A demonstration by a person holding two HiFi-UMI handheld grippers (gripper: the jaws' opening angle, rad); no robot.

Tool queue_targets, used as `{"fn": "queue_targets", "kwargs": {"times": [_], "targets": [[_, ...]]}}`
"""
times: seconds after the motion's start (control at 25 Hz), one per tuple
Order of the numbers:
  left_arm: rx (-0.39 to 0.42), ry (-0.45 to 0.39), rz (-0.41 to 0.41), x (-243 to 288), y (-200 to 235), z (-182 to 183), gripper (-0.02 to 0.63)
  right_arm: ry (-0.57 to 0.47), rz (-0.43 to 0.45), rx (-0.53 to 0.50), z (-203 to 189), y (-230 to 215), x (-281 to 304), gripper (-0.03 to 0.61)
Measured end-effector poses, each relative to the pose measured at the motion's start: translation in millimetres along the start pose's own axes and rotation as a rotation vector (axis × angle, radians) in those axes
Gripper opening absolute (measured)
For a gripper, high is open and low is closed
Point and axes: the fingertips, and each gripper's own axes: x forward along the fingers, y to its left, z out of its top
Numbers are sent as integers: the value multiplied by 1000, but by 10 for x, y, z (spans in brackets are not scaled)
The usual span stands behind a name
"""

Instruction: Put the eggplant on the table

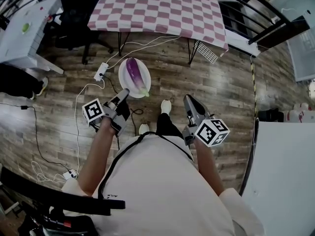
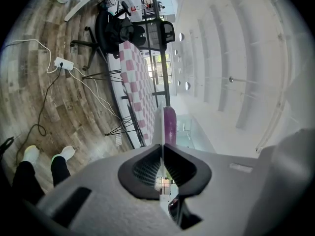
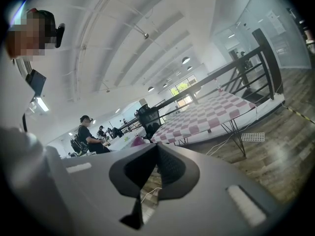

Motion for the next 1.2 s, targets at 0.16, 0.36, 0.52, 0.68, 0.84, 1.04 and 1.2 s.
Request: {"fn": "queue_targets", "kwargs": {"times": [0.16,0.36,0.52,0.68,0.84,1.04,1.2], "targets": [[-1,-5,-11,232,-51,41,28,4,9,13,127,-174,127,6],[5,-2,-19,592,-126,85,28,16,26,20,338,-417,297,6],[3,-9,-15,916,-136,147,28,33,36,23,499,-659,461,6],[5,-19,-13,1254,-149,230,28,35,50,24,723,-899,633,6],[10,-22,-14,1622,-224,300,29,34,71,22,974,-1126,808,6],[27,-33,-27,2119,-387,401,29,34,95,22,1290,-1443,998,6],[31,-43,-35,2441,-472,428,29,50,110,5,1494,-1654,1090,6]]}}
